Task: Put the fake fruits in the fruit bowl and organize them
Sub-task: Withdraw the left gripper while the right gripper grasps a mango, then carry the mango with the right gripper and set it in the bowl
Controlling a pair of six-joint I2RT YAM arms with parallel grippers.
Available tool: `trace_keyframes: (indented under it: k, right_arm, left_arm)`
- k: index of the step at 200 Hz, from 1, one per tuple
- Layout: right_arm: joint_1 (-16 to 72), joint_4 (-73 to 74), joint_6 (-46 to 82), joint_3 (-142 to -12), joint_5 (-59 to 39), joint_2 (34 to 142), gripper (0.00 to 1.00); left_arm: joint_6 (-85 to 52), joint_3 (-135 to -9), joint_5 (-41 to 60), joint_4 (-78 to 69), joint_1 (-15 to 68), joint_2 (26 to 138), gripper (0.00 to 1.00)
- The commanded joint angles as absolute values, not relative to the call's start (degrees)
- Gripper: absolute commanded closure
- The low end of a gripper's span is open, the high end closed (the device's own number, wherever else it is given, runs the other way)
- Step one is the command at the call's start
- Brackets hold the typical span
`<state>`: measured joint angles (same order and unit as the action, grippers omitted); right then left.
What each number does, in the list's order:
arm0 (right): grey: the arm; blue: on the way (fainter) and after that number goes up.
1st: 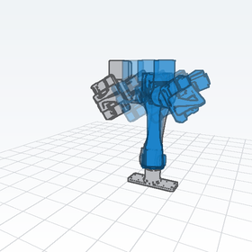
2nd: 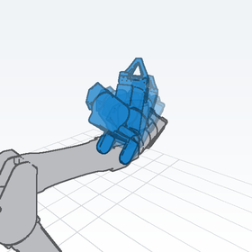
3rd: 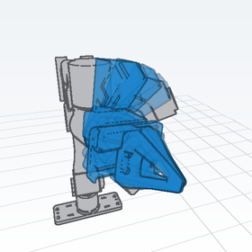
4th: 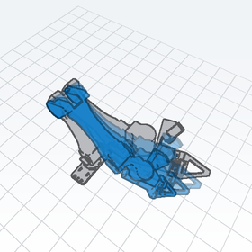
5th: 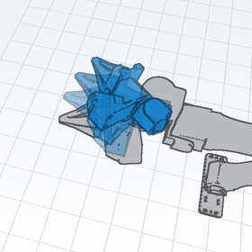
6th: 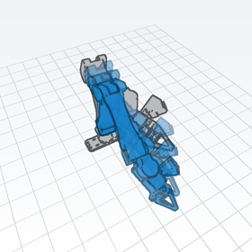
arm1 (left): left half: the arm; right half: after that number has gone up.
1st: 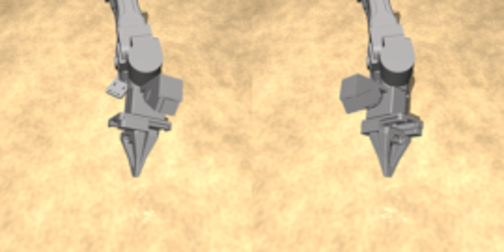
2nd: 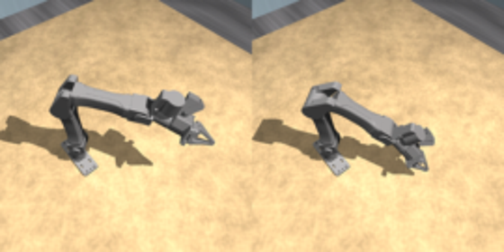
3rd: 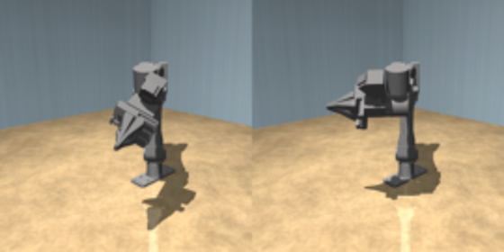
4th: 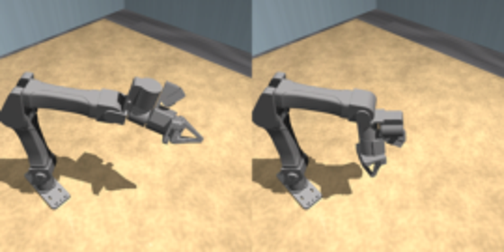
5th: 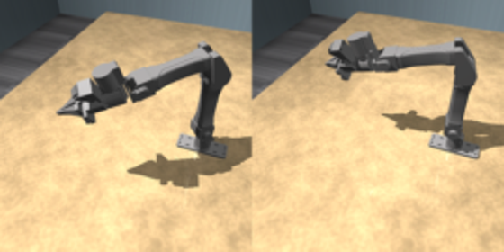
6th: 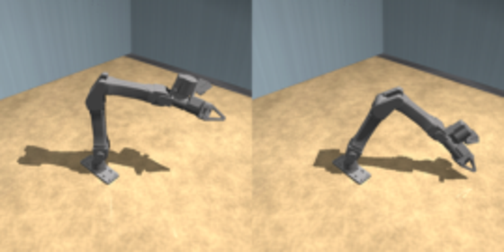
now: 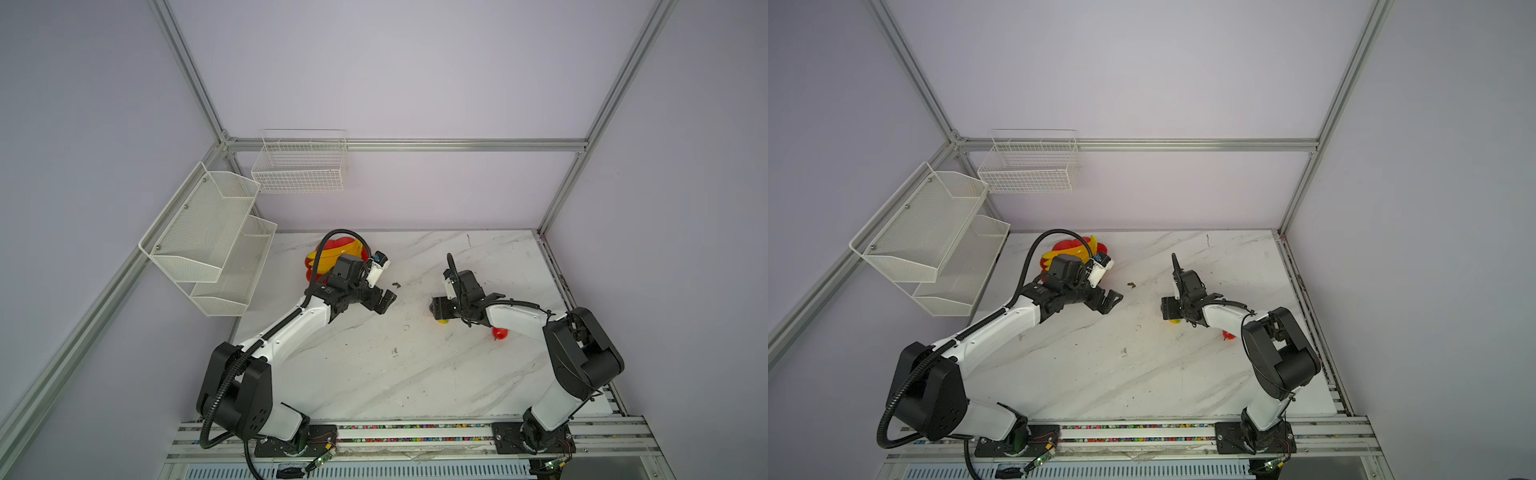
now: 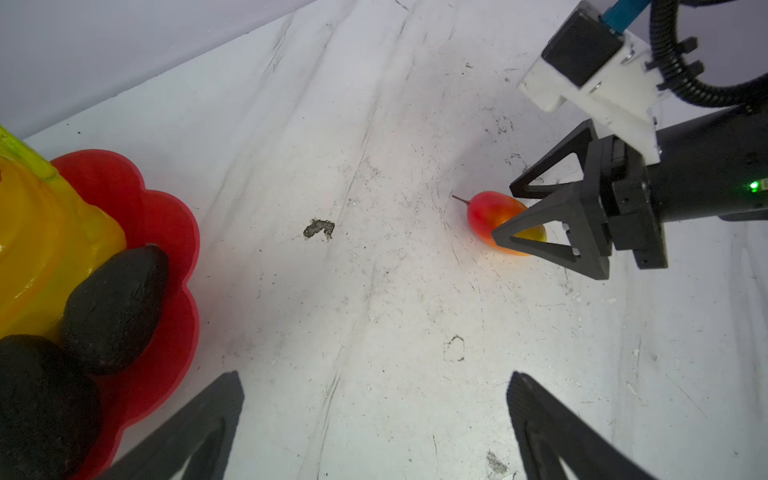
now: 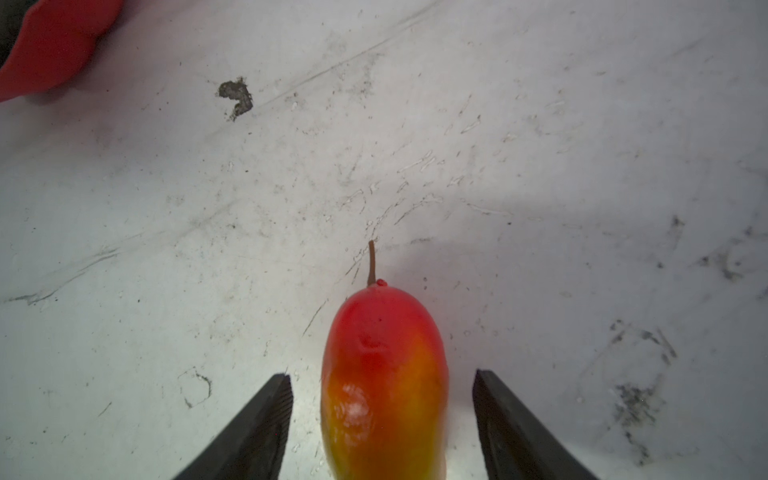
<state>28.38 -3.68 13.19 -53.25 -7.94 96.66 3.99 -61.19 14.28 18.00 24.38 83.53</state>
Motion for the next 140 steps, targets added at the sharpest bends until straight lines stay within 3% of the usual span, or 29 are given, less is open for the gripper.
trace_keyframes:
  k: [1, 43, 72, 110, 140]
  right_arm:
    - [28.1, -4.4, 12.6, -53.9, -8.0, 98.0, 0.32]
    - [28.2, -5.6, 12.2, -55.6, -7.6, 100.9, 0.42]
    - [28.2, -6.3, 11.7, -57.2, -8.1, 102.4, 0.55]
    - [28.5, -3.3, 9.0, -65.2, -14.7, 102.5, 0.57]
    - [29.9, -2.4, 8.4, -78.8, -23.4, 110.1, 0.57]
  left_arm:
    - [0.1, -58.9, 18.0, 10.0, 23.7, 81.6, 0.0]
    - [-3.9, -58.6, 19.1, 8.6, 20.5, 81.6, 0.0]
    - [-8.6, -56.3, 21.1, 3.9, 16.0, 78.1, 0.0]
    - [-7.1, -55.6, 15.4, 4.6, 12.5, 76.2, 0.0]
    - [-7.7, -55.1, 11.6, 4.4, 8.8, 75.9, 0.0]
